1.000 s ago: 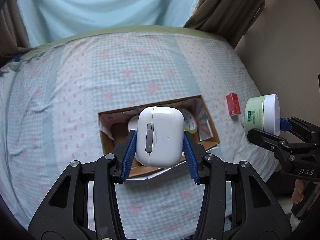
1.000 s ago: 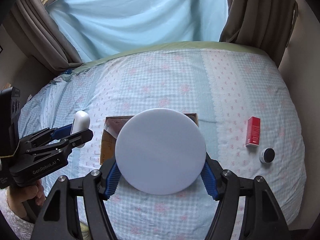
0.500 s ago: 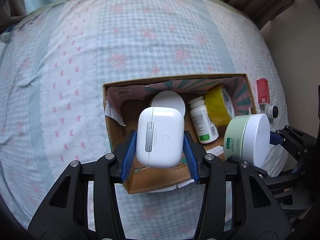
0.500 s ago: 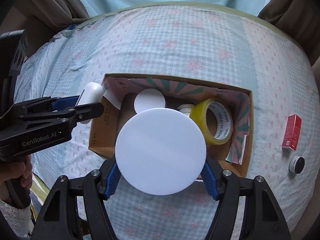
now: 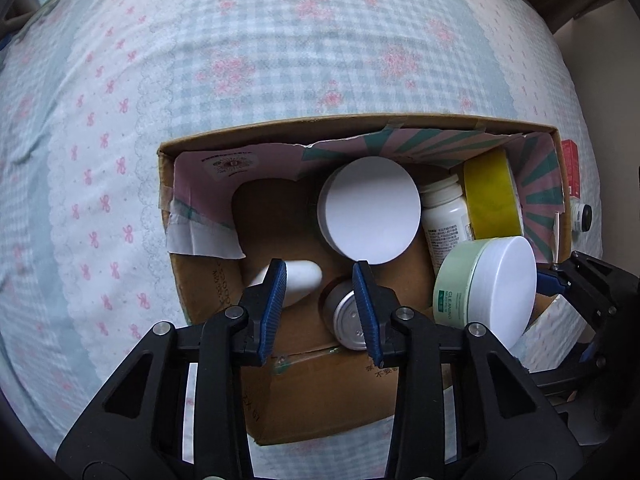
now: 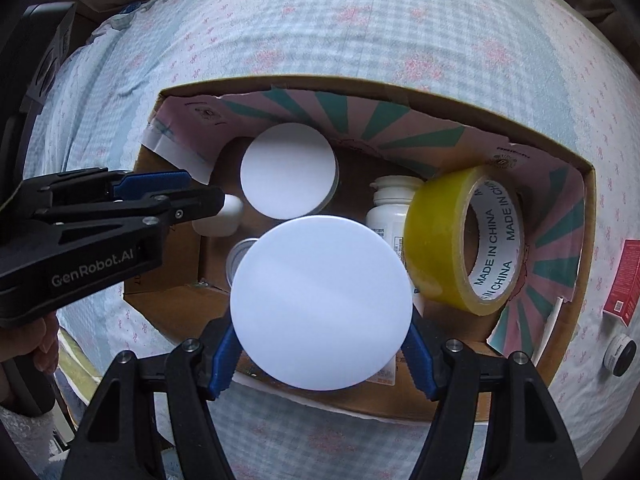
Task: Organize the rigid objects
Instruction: 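Open both tools to drop earbud case and jar into the box, then move both tools toward the red box and black-lidded jar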
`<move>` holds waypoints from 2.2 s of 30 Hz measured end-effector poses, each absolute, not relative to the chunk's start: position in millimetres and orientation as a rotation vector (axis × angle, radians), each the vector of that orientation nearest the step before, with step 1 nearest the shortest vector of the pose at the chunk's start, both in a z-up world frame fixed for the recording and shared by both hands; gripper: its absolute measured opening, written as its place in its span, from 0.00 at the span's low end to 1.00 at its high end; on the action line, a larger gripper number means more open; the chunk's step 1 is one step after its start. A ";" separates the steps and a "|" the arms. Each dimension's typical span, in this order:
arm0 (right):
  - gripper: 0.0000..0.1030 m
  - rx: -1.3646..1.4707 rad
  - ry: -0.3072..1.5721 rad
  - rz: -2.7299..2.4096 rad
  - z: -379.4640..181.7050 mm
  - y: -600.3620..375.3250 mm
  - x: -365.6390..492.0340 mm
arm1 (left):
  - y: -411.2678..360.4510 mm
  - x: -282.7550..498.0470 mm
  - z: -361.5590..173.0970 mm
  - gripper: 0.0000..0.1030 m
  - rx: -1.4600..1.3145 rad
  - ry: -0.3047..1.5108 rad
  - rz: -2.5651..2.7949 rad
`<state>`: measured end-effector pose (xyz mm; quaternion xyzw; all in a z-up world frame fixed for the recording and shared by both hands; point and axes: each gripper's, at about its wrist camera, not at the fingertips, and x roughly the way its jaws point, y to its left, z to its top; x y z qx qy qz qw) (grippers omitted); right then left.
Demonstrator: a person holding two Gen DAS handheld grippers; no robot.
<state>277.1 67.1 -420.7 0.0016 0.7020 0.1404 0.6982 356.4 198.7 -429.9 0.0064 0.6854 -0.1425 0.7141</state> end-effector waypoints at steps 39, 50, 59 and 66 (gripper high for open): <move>1.00 -0.016 1.255 0.234 -255.2 46.5 178.1 | 226.1 246.7 -234.1 1.00 -0.033 1.169 -0.265; 1.00 0.056 1.135 0.086 -173.2 -11.4 120.9 | 173.0 191.1 -161.3 1.00 0.075 1.017 -0.287; 1.00 0.088 1.086 -0.026 -165.1 -117.3 85.3 | 71.8 165.0 -165.0 1.00 0.060 1.014 -0.322; 1.00 -0.001 1.067 0.019 -180.4 -218.1 78.7 | -39.2 163.4 -188.0 1.00 0.059 1.024 -0.293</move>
